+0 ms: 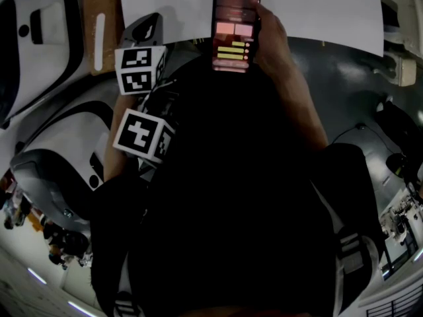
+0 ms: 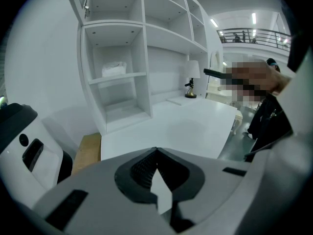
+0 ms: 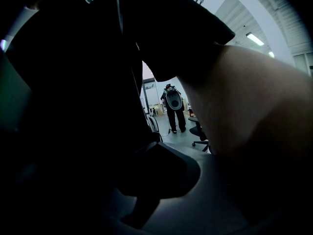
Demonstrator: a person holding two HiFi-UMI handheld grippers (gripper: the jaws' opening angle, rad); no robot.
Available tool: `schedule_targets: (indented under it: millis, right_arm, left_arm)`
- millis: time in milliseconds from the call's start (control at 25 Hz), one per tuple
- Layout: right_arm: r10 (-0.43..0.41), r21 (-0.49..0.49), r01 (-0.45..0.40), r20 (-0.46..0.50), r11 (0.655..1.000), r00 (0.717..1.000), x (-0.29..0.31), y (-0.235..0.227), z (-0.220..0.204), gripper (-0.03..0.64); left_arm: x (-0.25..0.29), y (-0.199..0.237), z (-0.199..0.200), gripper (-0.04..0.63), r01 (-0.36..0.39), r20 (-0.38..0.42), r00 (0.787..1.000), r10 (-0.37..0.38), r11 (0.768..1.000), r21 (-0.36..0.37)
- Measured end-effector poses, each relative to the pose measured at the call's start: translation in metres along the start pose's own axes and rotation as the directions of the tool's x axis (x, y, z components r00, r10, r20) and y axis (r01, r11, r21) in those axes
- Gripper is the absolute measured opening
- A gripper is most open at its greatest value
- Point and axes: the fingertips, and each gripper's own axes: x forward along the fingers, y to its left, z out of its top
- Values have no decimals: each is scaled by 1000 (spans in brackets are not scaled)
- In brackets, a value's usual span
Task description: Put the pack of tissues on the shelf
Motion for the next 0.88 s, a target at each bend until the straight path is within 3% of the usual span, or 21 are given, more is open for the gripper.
schedule_targets:
  millis: [880]
  right_arm:
    - [0,2,0,-1,1000,1000,1,7,-1,15]
  left_arm:
    - [2,-7,3,11,1,1,1000,-1,1000,4]
